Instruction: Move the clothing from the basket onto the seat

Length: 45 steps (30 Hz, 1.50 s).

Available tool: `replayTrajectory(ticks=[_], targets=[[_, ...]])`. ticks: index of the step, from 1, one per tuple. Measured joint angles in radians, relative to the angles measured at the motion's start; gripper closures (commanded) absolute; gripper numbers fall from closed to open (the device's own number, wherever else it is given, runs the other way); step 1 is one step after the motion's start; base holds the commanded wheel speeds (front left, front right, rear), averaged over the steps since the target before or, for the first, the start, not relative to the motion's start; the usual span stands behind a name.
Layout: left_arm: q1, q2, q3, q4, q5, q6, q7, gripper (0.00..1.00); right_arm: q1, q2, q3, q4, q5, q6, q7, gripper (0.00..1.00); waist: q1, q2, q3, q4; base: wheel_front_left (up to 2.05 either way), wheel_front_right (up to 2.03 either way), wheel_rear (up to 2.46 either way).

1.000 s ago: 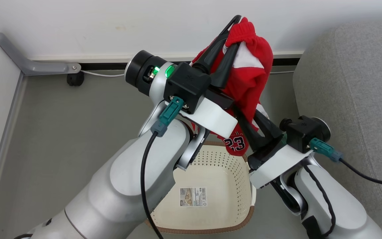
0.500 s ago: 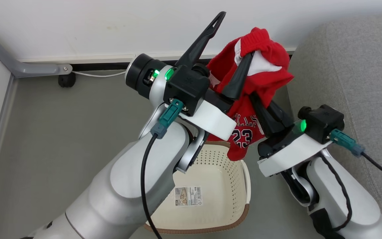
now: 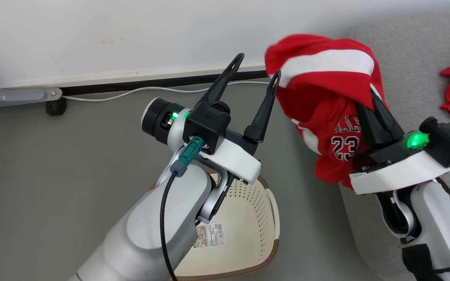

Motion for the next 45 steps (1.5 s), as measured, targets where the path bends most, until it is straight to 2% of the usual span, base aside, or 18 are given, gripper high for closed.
replayTrajectory(ticks=[7,15,24,38,45], targets=[[0.071,0.001,0.008,0.023,0.011,-0.04,0.0,0.0,0.028,-0.006,-0.082,-0.027,0.003,0.0,0.0,1.0,0.0,0.0,-0.013,-0.057,0.0,0.0,0.0],[0.13,0.002,0.008,0.074,0.026,-0.106,0.0,0.0,0.037,-0.007,-0.179,-0.037,0.008,0.0,0.0,1.0,0.0,0.0,-0.025,-0.143,0.0,0.0,0.0],[0.151,0.004,0.008,0.118,0.028,-0.146,0.0,0.0,0.052,-0.007,-0.275,-0.042,0.009,0.0,0.0,1.0,0.0,0.0,-0.029,-0.234,0.0,0.0,0.0],[0.189,0.005,0.027,0.13,0.023,-0.167,0.0,0.0,0.08,0.002,-0.329,-0.049,0.001,0.0,0.0,1.0,0.0,0.0,-0.042,-0.412,0.0,0.0,0.0],[0.189,0.005,0.022,0.126,0.023,-0.177,0.0,0.0,0.116,0.009,-0.394,-0.06,0.0,0.0,0.0,1.0,0.0,0.0,-0.029,-0.45,0.0,0.0,0.0]])
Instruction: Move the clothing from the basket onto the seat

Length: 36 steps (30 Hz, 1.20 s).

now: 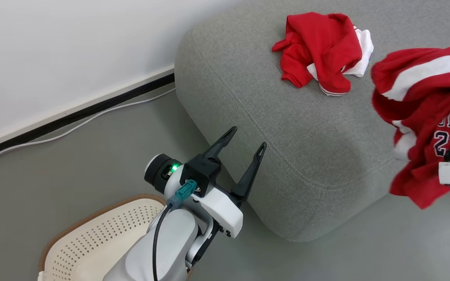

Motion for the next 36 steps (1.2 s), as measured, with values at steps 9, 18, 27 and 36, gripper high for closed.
replayTrajectory(ticks=[9,18,27,36], targets=[[-0.004,0.002,-0.043,-0.015,0.007,-0.007,0.0,0.0,-0.04,-0.061,-0.049,0.02,-0.015,0.0,0.0,1.0,0.0,0.0,0.066,0.001,0.0,0.0,0.0],[-0.074,0.007,-0.127,-0.015,0.001,-0.007,0.0,0.0,-0.234,-0.173,-0.106,0.138,-0.006,0.0,0.0,1.0,0.0,0.0,0.184,0.047,0.0,0.0,0.0],[-0.151,0.01,-0.199,-0.019,-0.011,-0.005,0.0,0.0,-0.398,-0.282,-0.124,0.276,-0.024,0.0,0.0,1.0,0.0,0.0,0.303,0.1,0.0,0.0,0.0],[-0.194,0.011,-0.25,-0.022,-0.025,0.02,0.0,0.0,-0.571,-0.421,-0.172,0.441,-0.075,0.0,0.0,1.0,0.0,-0.0001,0.419,0.176,0.0,0.0,0.0]])
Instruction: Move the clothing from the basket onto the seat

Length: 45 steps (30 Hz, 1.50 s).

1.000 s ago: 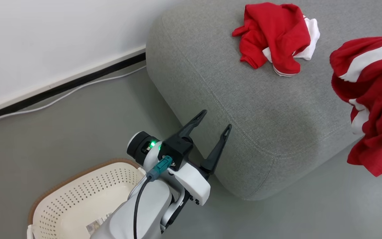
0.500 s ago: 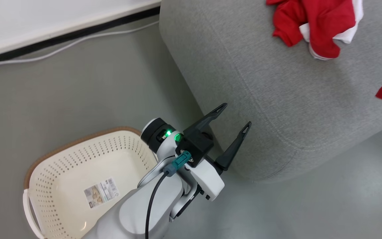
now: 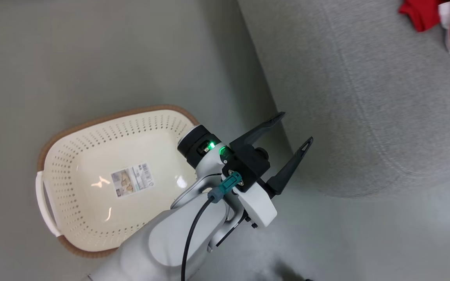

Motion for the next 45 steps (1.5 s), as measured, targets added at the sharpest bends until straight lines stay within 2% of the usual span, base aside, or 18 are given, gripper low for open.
replayTrajectory(ticks=[13,19,23,27,28,30,31,36,45], targets=[[-0.037,0.001,-0.067,-0.023,-0.028,0.031,0.0,0.0,-0.244,-0.109,-0.052,0.284,-0.067,0.0,0.0,1.0,0.0,0.0,0.106,0.135,0.0,0.0,0.0],[-0.037,0.0,-0.076,-0.033,-0.048,0.05,0.0,0.0,-0.256,-0.069,0.021,0.377,-0.065,0.0,0.0,1.0,0.0,0.0,0.136,0.183,0.0,0.0,0.0],[-0.038,0.001,-0.078,-0.036,-0.057,0.053,0.0,0.0,-0.23,-0.035,0.099,0.412,-0.003,0.0,0.0,1.0,0.0,0.0,0.137,0.198,0.0,0.0,0.0],[-0.039,-0.001,-0.081,-0.047,-0.057,0.054,0.0,0.0,-0.188,-0.034,0.144,0.421,0.056,0.0,0.0,1.0,0.0,0.0,0.13,0.202,0.0,0.0,0.0],[-0.039,-0.001,-0.081,-0.049,-0.059,0.054,0.0,0.0,-0.17,-0.031,0.16,0.42,0.079,0.0,0.0,0.91,0.0,0.0,0.126,0.202,0.0,0.0,0.0],[-0.039,0.0,-0.08,-0.051,-0.066,0.061,0.0,0.0,-0.132,-0.024,0.192,0.417,0.119,0.0,0.0,0.52,0.0,0.0,0.116,0.202,0.0,0.0,0.0],[-0.039,-0.001,-0.08,-0.052,-0.066,0.061,0.0,0.0,-0.109,-0.02,0.202,0.41,0.14,0.0,0.0,0.0,0.0,0.0,0.11,0.202,0.0,0.0,0.0],[-0.038,-0.001,-0.066,-0.058,-0.065,0.063,0.0,0.0,-0.004,-0.011,0.241,0.355,0.208,0.0,0.0,0.0,0.0,0.0,0.074,0.202,0.0,0.0,0.0],[0.014,-0.003,-0.003,-0.063,-0.062,0.063,0.0,0.0,0.165,0.029,0.3,0.233,0.244,0.0,0.0,0.0,0.0,0.0,-0.016,0.213,0.0,0.0,0.0]])
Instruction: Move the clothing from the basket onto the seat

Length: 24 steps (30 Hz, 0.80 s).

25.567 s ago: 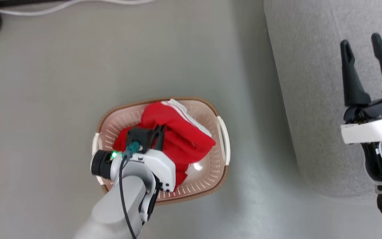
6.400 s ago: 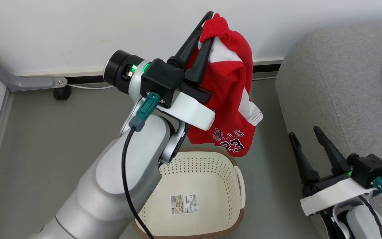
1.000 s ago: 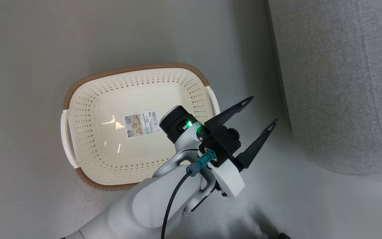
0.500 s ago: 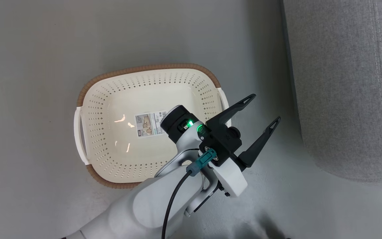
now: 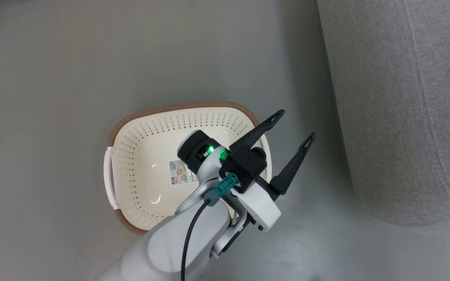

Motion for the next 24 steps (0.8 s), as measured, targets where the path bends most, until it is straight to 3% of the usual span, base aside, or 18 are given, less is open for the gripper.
replayTrajectory(ticks=[18,24], targets=[[0.244,-0.006,0.248,-0.03,0.062,0.008,0.0,0.0,0.218,0.135,0.044,-0.239,-0.054,0.0,0.0,0.0,0.0,0.0,-0.237,0.083,0.0,0.0,0.0],[0.334,-0.007,0.356,-0.024,0.116,0.032,0.0,0.0,0.274,0.192,0.053,-0.278,-0.08,0.0,0.0,0.0,0.0,0.0,-0.321,0.124,0.0,0.0,0.0]])
